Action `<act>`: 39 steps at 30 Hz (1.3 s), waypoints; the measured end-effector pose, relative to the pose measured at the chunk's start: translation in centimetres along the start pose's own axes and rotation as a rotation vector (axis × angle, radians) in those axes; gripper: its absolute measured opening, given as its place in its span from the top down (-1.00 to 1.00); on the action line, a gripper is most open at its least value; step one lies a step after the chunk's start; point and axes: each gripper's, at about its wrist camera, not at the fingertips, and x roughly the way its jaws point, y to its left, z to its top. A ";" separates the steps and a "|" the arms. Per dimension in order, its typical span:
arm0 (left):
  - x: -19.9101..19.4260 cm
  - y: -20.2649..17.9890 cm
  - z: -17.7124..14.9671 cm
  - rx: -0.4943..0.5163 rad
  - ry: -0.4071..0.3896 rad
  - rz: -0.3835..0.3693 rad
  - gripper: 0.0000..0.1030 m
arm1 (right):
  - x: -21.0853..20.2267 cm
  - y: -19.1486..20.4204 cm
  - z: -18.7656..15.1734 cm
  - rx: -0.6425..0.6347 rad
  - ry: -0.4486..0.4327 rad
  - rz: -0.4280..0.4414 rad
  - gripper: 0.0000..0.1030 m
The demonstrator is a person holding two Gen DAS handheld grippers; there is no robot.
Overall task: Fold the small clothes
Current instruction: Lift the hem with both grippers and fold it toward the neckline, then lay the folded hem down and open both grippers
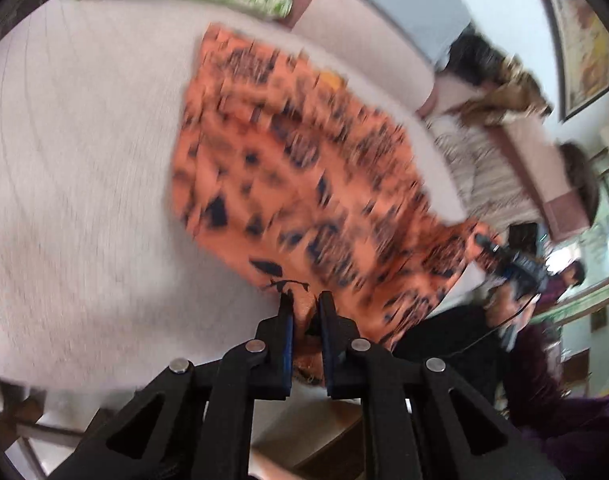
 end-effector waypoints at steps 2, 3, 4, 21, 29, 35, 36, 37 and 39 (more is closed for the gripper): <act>-1.2 -0.6 2.2 -0.002 -0.059 -0.029 0.79 | -1.1 -0.6 1.4 0.053 -0.070 0.066 0.71; -1.5 -1.0 3.2 -0.003 -0.080 -0.036 0.82 | -1.4 -0.9 2.3 0.077 -0.101 0.091 0.72; -1.7 -1.2 4.4 -0.004 -0.102 -0.042 0.83 | -1.7 -1.2 3.2 0.097 -0.126 0.105 0.72; 7.8 6.6 26.1 -0.328 -0.262 0.235 0.84 | 7.2 -16.8 23.3 0.535 -0.236 -0.083 0.68; 6.3 0.8 20.4 -0.261 -0.439 0.275 0.63 | 3.7 -17.2 21.4 0.550 -0.364 0.059 -0.78; 10.6 -5.5 15.7 -0.235 -0.477 0.315 0.03 | 2.1 -9.6 19.8 0.357 -0.346 -0.035 -0.32; 12.3 -5.8 15.4 -0.230 -0.453 0.333 -0.02 | 3.7 -7.5 19.2 0.290 -0.263 -0.099 -0.23; 13.4 -5.7 15.3 -0.231 -0.421 0.348 -0.02 | 5.1 -6.0 18.6 0.240 -0.207 -0.143 -0.01; 15.6 -4.7 15.2 -0.263 -0.354 0.391 -0.02 | 7.8 -3.8 17.1 0.153 -0.110 -0.212 0.25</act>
